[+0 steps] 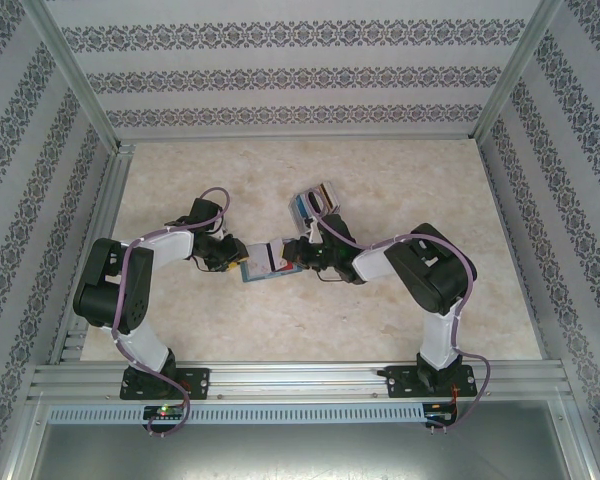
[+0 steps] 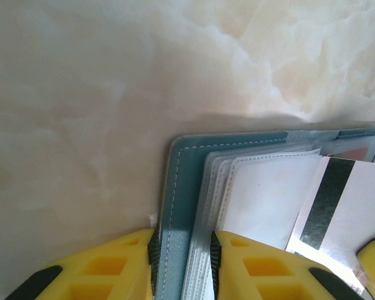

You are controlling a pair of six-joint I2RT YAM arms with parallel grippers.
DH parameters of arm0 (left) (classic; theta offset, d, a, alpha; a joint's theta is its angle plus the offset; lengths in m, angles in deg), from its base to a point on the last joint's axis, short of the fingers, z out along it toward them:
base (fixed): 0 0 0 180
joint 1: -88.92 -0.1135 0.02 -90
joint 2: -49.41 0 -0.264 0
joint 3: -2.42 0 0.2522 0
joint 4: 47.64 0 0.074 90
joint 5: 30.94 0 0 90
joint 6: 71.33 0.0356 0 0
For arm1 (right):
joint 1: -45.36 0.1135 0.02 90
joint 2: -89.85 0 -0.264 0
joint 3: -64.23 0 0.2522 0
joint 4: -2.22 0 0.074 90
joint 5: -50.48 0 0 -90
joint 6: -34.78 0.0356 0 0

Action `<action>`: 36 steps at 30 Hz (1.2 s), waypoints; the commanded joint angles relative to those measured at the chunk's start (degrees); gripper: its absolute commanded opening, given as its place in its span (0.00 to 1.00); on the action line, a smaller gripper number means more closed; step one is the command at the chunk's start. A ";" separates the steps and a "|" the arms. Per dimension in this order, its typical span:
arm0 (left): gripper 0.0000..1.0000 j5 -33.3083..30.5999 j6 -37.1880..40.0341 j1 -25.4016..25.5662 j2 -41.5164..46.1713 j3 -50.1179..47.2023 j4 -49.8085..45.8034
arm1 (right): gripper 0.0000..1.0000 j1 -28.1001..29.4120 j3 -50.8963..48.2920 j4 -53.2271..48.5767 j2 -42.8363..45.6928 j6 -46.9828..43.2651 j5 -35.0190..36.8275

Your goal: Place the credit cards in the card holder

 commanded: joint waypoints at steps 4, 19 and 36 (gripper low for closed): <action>0.31 0.65 0.33 -0.50 -0.53 -0.48 1.12 | 0.13 0.55 -0.91 1.37 0.80 0.01 0.98; 0.31 0.65 0.14 -0.55 -0.41 -0.91 1.31 | 0.13 1.04 -0.01 3.90 -0.58 1.45 -1.11; 0.31 0.81 -0.20 -0.50 0.11 -1.48 1.72 | 0.13 1.28 -0.10 5.59 -0.20 2.59 -1.79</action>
